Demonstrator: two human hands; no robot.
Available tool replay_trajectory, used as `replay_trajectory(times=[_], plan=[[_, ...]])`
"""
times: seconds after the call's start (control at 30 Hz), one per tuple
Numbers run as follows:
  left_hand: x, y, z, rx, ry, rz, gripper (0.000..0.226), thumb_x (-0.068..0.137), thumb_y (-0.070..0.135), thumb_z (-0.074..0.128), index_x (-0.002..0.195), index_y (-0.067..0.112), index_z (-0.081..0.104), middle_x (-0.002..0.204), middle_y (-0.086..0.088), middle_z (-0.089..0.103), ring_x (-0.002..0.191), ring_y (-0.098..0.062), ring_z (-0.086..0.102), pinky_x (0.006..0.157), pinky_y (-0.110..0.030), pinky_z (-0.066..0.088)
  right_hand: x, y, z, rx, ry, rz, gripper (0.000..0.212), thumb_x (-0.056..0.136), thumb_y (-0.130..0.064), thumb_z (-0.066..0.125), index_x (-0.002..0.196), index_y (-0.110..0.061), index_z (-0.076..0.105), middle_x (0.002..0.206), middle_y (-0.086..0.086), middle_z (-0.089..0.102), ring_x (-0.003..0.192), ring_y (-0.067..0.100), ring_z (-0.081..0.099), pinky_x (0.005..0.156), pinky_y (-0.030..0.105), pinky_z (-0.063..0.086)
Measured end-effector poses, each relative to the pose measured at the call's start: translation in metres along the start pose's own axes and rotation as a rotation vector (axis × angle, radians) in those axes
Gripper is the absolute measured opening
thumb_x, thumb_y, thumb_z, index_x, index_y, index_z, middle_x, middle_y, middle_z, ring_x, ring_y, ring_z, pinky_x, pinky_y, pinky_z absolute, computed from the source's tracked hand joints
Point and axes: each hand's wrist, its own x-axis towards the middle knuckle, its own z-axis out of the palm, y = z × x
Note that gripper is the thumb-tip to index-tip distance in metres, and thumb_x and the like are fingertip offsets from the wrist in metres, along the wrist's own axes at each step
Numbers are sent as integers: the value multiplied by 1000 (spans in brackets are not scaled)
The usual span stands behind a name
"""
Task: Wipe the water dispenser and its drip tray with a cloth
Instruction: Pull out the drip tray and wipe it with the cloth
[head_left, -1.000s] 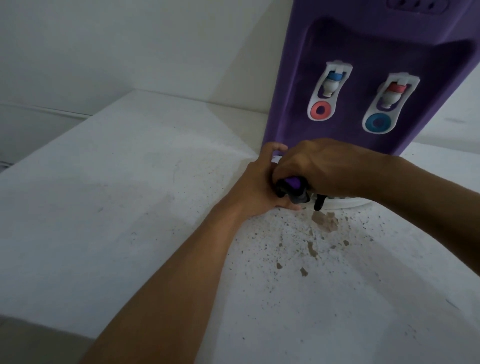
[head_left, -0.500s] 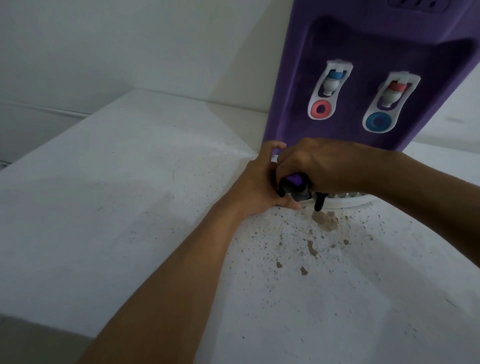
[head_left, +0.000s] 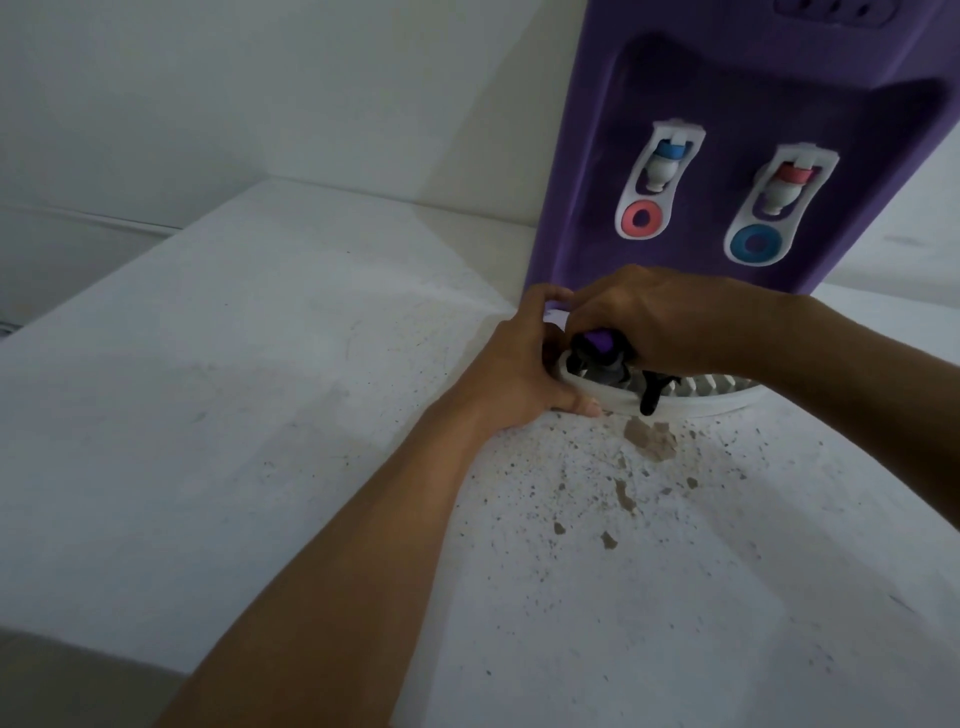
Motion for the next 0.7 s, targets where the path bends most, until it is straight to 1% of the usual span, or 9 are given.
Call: replay_trajectory(times=[0.1, 0.13, 0.2, 0.3, 0.4, 0.47, 0.57, 0.63, 0.7], plan=[[-1, 2, 0, 6, 1, 12, 111, 53, 20, 105, 141, 35, 38, 111, 8, 72, 101, -3, 70, 83, -12, 54, -3, 9, 4, 32, -22, 109, 22, 84, -9, 81, 93, -25, 69, 87, -7, 66, 78, 10, 67, 74, 33, 59], [-2, 2, 0, 3, -5, 15, 111, 53, 20, 105, 141, 35, 39, 112, 8, 72, 103, -7, 70, 87, -19, 57, -4, 12, 5, 69, -18, 165, 21, 85, -12, 81, 87, -27, 67, 82, -8, 67, 73, 7, 67, 70, 30, 58], [-3, 3, 0, -1, -22, 15, 109, 54, 20, 105, 141, 35, 41, 109, 10, 73, 101, -7, 71, 92, -26, 59, -5, 19, 7, 157, -1, 265, 19, 84, -19, 81, 81, -30, 66, 74, -9, 68, 65, 4, 66, 60, 23, 52], [-3, 2, 0, -6, -30, 10, 103, 55, 20, 105, 139, 36, 46, 102, 12, 73, 94, -1, 72, 89, -23, 59, -6, 25, 9, 248, 22, 338, 17, 80, -23, 84, 76, -27, 67, 68, -7, 69, 64, 1, 66, 52, 14, 47], [-2, 2, 0, -9, -31, 4, 100, 55, 17, 105, 137, 33, 51, 99, 14, 74, 90, 2, 72, 86, -19, 59, -7, 25, 8, 331, 29, 343, 16, 79, -30, 86, 84, -26, 71, 74, -9, 72, 70, 3, 69, 62, 21, 52], [-2, 2, 0, -6, -31, 7, 99, 55, 15, 104, 137, 31, 53, 100, 13, 74, 91, 2, 73, 87, -21, 60, -7, 25, 7, 355, 31, 321, 17, 80, -32, 86, 87, -27, 72, 75, -12, 72, 73, -1, 68, 65, 21, 50], [-1, 2, 1, 7, -28, 8, 97, 55, 18, 105, 139, 29, 56, 105, 11, 75, 95, -2, 73, 90, -26, 61, -4, 22, 10, 317, 38, 312, 18, 83, -19, 81, 75, -26, 66, 67, -8, 68, 66, 1, 65, 59, 20, 45], [-1, 1, 1, 22, -20, 15, 93, 56, 23, 104, 137, 31, 58, 110, 12, 74, 99, 0, 72, 88, -21, 59, -1, 18, 13, 241, 33, 301, 23, 84, -12, 75, 72, -27, 63, 66, -6, 66, 60, 3, 64, 52, 17, 44], [-1, 0, 0, 27, -17, 21, 88, 57, 27, 104, 134, 34, 61, 112, 14, 75, 100, 3, 71, 84, -14, 56, 1, 15, 15, 150, 23, 281, 26, 86, -9, 71, 73, -30, 61, 70, -6, 66, 59, 7, 63, 52, 20, 47]])
